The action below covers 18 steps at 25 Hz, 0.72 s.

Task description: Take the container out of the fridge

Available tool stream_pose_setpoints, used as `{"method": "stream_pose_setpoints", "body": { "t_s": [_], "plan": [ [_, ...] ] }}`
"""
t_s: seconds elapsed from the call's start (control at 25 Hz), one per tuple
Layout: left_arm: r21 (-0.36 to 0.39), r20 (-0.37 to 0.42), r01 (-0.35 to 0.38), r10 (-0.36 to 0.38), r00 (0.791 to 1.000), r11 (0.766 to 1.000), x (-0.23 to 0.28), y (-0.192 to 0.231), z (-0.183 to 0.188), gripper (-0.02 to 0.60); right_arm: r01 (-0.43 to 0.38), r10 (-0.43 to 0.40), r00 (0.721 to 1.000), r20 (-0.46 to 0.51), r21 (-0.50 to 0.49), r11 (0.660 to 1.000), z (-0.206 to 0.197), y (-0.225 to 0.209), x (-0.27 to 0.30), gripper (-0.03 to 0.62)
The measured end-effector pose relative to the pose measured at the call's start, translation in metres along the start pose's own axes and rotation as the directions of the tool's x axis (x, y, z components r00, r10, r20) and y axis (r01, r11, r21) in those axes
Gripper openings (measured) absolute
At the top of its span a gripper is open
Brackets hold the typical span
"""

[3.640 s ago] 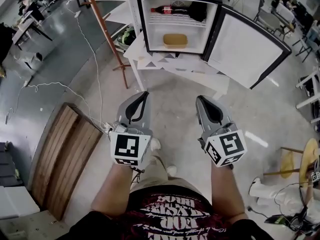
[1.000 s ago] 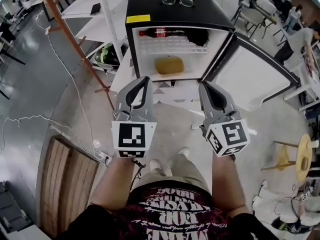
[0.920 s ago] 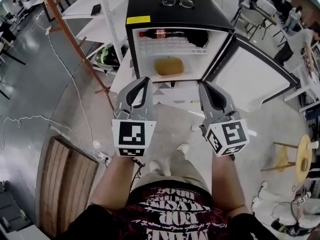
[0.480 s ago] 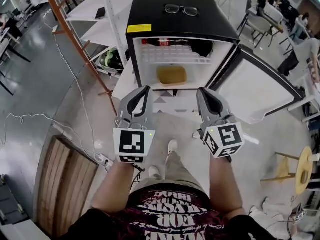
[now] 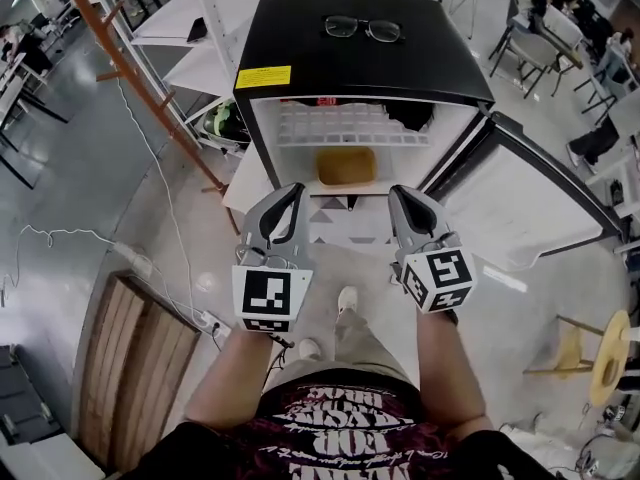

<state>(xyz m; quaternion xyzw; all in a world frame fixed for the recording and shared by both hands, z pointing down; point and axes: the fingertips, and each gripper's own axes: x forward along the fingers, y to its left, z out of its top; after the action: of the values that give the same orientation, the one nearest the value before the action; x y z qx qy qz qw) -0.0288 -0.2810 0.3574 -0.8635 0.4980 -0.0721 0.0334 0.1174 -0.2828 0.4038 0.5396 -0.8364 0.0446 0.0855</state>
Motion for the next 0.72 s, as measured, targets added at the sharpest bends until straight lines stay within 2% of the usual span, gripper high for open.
{"method": "stream_pose_setpoints", "body": {
  "t_s": [0.2,0.48,0.72],
  "plan": [
    [-0.011,-0.008,0.013,-0.013,1.000,1.000,0.018,0.002,-0.007,0.000,-0.019,0.019,0.999,-0.049,-0.001,1.000,-0.018,-0.010,0.027,0.028],
    [-0.031,-0.063,-0.026,0.024,0.998,0.999,0.035,0.021,-0.030,0.000,-0.031,0.033,0.993,-0.111,0.018,0.999,-0.046,-0.018,0.059,0.028],
    [-0.038,-0.048,-0.027,0.025,0.999,0.999,0.048,0.029,-0.029,0.000,-0.033,0.038,0.989,-0.141,0.035,0.999,-0.059,-0.028,0.078,0.028]
  ]
}}
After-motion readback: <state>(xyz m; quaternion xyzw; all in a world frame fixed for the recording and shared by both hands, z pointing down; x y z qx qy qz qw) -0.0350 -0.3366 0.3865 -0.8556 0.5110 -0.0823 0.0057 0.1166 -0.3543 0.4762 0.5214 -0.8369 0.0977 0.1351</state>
